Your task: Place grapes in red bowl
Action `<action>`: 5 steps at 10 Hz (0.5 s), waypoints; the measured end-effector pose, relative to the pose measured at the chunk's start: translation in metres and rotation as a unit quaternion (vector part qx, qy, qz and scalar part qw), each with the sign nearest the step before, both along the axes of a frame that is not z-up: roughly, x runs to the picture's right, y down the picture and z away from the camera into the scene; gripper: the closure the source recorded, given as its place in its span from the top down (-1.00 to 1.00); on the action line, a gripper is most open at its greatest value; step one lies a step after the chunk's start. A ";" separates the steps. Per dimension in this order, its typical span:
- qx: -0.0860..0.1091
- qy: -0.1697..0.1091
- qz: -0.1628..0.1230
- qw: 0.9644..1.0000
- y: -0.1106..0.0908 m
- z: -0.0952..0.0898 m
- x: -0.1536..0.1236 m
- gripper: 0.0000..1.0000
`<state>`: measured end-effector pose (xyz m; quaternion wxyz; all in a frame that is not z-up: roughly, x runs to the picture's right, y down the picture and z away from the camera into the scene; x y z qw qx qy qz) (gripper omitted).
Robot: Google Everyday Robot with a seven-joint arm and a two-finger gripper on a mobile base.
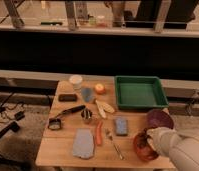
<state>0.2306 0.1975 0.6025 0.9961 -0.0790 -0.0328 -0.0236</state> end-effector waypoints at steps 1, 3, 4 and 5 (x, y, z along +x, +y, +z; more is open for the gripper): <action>0.000 0.000 0.000 1.000 0.000 0.000 0.000 -0.24; 0.000 0.000 0.000 1.000 0.000 0.000 0.000 0.15; -0.001 -0.001 0.001 1.000 0.001 0.001 0.000 0.26; 0.000 0.000 0.001 1.000 0.001 0.000 0.000 0.28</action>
